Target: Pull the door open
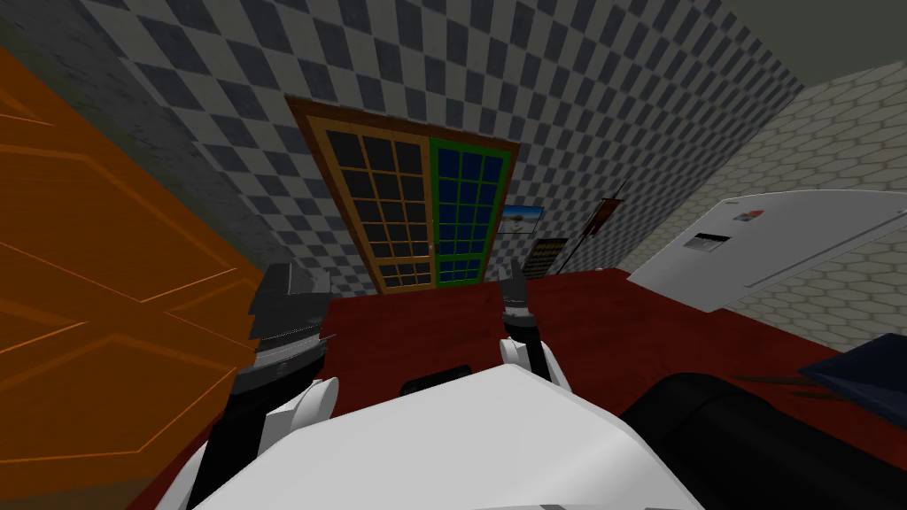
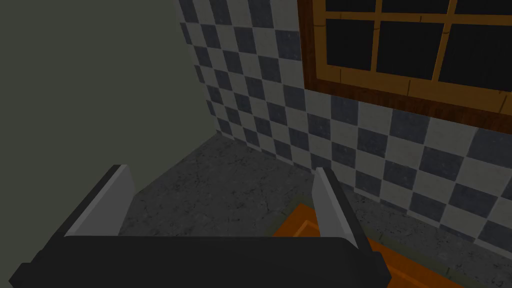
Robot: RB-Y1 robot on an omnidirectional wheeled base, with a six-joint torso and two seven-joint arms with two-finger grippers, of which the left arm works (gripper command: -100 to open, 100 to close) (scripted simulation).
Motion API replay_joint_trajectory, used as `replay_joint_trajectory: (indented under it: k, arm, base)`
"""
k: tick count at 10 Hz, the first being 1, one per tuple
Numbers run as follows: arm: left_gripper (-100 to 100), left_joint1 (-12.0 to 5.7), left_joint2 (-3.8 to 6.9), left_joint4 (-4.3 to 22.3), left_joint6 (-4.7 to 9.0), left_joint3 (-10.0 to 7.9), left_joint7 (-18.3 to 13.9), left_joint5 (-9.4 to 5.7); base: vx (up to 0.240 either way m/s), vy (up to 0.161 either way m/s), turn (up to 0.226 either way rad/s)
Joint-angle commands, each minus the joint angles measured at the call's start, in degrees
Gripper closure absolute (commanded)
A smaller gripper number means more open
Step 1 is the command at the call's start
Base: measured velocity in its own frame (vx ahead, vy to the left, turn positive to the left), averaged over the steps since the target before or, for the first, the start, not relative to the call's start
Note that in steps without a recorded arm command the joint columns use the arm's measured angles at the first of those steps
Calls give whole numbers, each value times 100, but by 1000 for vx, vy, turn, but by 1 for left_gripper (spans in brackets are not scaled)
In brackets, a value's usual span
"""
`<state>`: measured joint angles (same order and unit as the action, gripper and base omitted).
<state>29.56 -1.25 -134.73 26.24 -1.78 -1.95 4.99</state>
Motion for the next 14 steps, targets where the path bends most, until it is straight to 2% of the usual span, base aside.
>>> replay_joint_trajectory:
  k: [1, 5, 8, 9, 14]
  arm:
    - [-100, -50, 75, 188, 49, -29, 148, 32]
    - [-100, -194, 239, 724, 188, -111, 570, 125]
    - [-100, -279, 318, 1041, 270, -160, 820, 179]
    - [-100, -329, 357, 1226, 318, -188, 965, 211]
    - [-100, -462, 451, 1717, 446, -263, 1353, 296]
  base:
    - [85, -18, -3]
    - [165, -51, 4]
    - [123, -30, 0]
    - [134, -31, 2]
    - [105, -42, 1]
